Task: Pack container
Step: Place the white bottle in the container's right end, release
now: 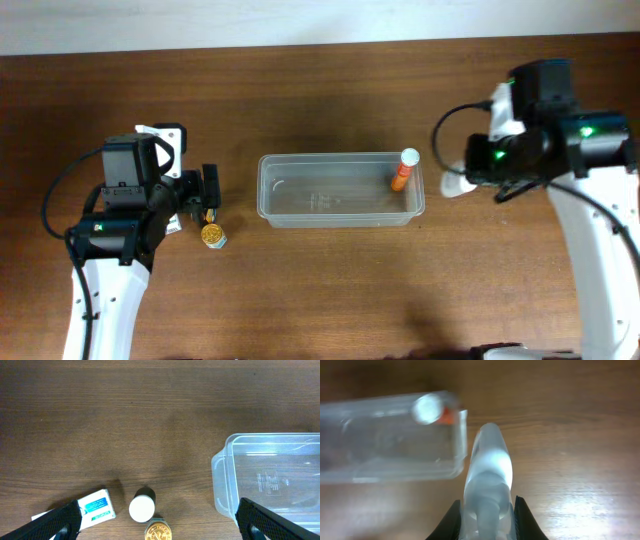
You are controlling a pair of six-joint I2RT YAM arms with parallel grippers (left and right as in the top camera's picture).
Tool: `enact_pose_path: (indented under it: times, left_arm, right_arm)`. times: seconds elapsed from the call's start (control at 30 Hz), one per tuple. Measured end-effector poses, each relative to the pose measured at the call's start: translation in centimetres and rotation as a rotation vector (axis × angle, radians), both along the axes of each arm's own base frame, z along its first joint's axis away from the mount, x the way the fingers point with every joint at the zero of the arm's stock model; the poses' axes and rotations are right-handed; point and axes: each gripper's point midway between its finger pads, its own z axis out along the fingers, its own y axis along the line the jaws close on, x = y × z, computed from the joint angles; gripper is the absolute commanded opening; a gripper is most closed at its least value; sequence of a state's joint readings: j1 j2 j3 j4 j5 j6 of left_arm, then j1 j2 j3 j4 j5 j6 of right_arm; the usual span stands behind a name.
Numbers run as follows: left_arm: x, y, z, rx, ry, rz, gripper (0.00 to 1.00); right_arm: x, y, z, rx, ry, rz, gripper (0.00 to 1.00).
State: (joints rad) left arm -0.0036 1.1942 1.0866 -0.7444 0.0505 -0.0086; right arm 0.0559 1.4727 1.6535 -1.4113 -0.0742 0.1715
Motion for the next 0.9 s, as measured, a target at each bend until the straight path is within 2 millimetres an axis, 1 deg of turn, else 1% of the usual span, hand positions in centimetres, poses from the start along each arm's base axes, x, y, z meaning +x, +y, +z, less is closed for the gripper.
enact_pose_path:
  times: [0.07, 0.17, 0.3, 0.4, 0.47, 0.6, 0.63, 0.73, 0.9]
  left_arm:
    - [0.0, 0.0, 0.0, 0.000, 0.000, 0.000, 0.99]
    - [0.0, 0.0, 0.0, 0.000, 0.000, 0.000, 0.99]
    - [0.0, 0.0, 0.0, 0.000, 0.000, 0.000, 0.99]
    - [0.0, 0.0, 0.0, 0.000, 0.000, 0.000, 0.99]
    - [0.0, 0.0, 0.0, 0.000, 0.000, 0.000, 1.00]
    - [0.0, 0.0, 0.0, 0.000, 0.000, 0.000, 0.99]
    - [0.0, 0.0, 0.0, 0.000, 0.000, 0.000, 1.00]
    - [0.0, 0.0, 0.0, 0.000, 0.000, 0.000, 0.99]
    - [0.0, 0.0, 0.0, 0.000, 0.000, 0.000, 1.00]
  right_arm:
    - [-0.3, 1.8, 0.1, 0.002, -0.002, 0.060, 0.05]
    - [-0.1, 3.9, 0.0, 0.005, -0.012, 0.124, 0.05]
    - [0.2, 5.3, -0.5, 0.005, -0.006, 0.162, 0.05]
    - [0.6, 5.5, -1.5, 0.002, 0.016, 0.166, 0.05]
    - [0.9, 5.6, -2.6, -0.001, 0.036, 0.166, 0.05]
    - [1.9, 5.9, -5.4, -0.004, 0.067, 0.167, 0.05]
    - [2.2, 6.0, -6.4, -0.005, 0.083, 0.168, 0.05]
    - [2.5, 6.0, -8.4, -0.009, 0.111, 0.167, 0.05]
    - [3.1, 6.2, -10.3, -0.011, 0.127, 0.167, 0.06]
